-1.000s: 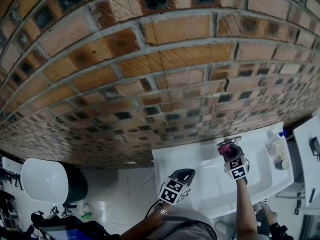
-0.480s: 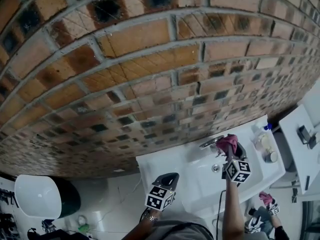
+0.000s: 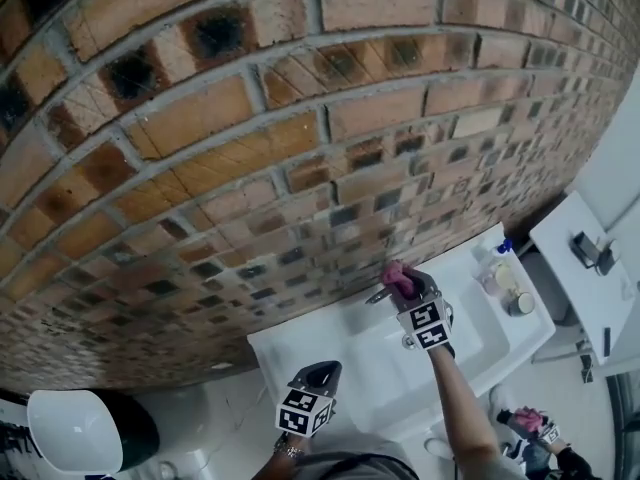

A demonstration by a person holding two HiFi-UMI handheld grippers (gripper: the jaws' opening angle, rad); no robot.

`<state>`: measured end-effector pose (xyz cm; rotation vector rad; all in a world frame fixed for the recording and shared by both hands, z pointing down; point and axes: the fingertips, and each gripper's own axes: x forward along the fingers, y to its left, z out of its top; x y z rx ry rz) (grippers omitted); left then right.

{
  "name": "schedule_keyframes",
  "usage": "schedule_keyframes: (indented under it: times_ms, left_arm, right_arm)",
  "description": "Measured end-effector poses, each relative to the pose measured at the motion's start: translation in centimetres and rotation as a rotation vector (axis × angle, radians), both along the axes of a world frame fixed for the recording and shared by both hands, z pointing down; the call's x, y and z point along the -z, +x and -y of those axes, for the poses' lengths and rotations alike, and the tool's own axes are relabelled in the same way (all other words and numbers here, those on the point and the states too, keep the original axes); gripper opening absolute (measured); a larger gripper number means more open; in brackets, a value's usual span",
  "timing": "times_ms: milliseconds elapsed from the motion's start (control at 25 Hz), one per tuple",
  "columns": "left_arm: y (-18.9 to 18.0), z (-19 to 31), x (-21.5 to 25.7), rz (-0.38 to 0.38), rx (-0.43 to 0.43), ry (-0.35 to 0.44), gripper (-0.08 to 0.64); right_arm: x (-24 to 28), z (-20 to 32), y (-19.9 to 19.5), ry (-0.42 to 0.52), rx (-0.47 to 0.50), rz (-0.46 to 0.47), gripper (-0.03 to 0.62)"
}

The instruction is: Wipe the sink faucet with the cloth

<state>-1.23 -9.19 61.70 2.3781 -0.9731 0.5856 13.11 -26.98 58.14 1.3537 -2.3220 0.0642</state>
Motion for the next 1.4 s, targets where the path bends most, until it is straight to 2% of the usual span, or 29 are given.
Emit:
schedule_keyframes:
  times_ms: [160, 280, 320, 400, 440, 520, 560, 640, 760, 920, 1000, 1080, 1280, 1320, 1400]
  left_arm:
    - [0.8, -0.7, -0.2, 0.012, -0.027, -0.015, 0.017]
    - [1.2, -1.2, -0.1, 0.018, -0.041, -0.019, 0.017]
    - [1.2, -1.2, 0.0, 0.021, -0.045, -0.019, 0.017]
    - [1.4, -1.4, 0.0, 0.026, -0.048, -0.022, 0.017]
    - [1.4, -1.4, 0.0, 0.028, -0.049, -0.025, 0.017]
    - [1.5, -1.6, 0.0, 0.032, -0.049, -0.033, 0.017]
    - [1.5, -1.6, -0.1, 0.034, -0.051, -0.037, 0.017]
    - [1.5, -1.3, -0.1, 0.038, -0.053, -0.039, 0.017]
    - [1.4, -1.2, -0.4, 0.045, -0.047, -0.046, 0.017]
    - [2.2, -1.3, -1.0, 0.048, -0.063, -0.053, 0.016]
    - [2.8, -1.3, -1.2, 0.048, -0.073, -0.055, 0.017]
    - [3.3, -1.5, -1.2, 0.043, -0.082, -0.059, 0.017]
    - [3.7, -2.0, -1.2, 0.039, -0.097, -0.061, 0.017]
    - [3.5, -2.1, -1.3, 0.040, -0.095, -0.064, 0.017]
    - [3.2, -2.2, -1.5, 0.043, -0.089, -0.071, 0.017]
  right_arm:
    - [-1.5, 3.0, 4.4, -0.046, -0.102, 0.085, 0.084]
    - [-6.0, 4.3, 8.4, -0.173, -0.190, 0.198, 0.083]
    - [-8.6, 4.1, 9.3, -0.247, -0.204, 0.180, 0.083]
    - [-14.3, 2.5, 9.4, -0.375, -0.182, 0.043, 0.081]
    - [-16.3, 1.4, 9.0, -0.390, -0.161, -0.008, 0.080]
    - [-18.0, -0.3, 8.9, -0.351, -0.139, -0.041, 0.080]
    - [-18.4, -0.8, 9.5, -0.340, -0.137, -0.061, 0.080]
    - [-19.9, -1.6, 11.8, -0.377, -0.164, -0.110, 0.080]
    - [-22.5, -3.4, 13.5, -0.462, -0.201, -0.074, 0.080]
    - [-22.9, -5.3, 12.6, -0.468, -0.285, -0.015, 0.078]
    - [-23.4, -6.5, 10.9, -0.522, -0.299, 0.046, 0.078]
    - [-23.9, -8.0, 7.8, -0.572, -0.255, 0.091, 0.078]
    - [-21.5, -9.4, 3.7, -0.562, -0.227, 0.123, 0.078]
    - [-20.4, -9.7, 2.8, -0.553, -0.186, 0.152, 0.078]
    - [-16.5, -9.7, 0.7, -0.470, -0.073, 0.251, 0.080]
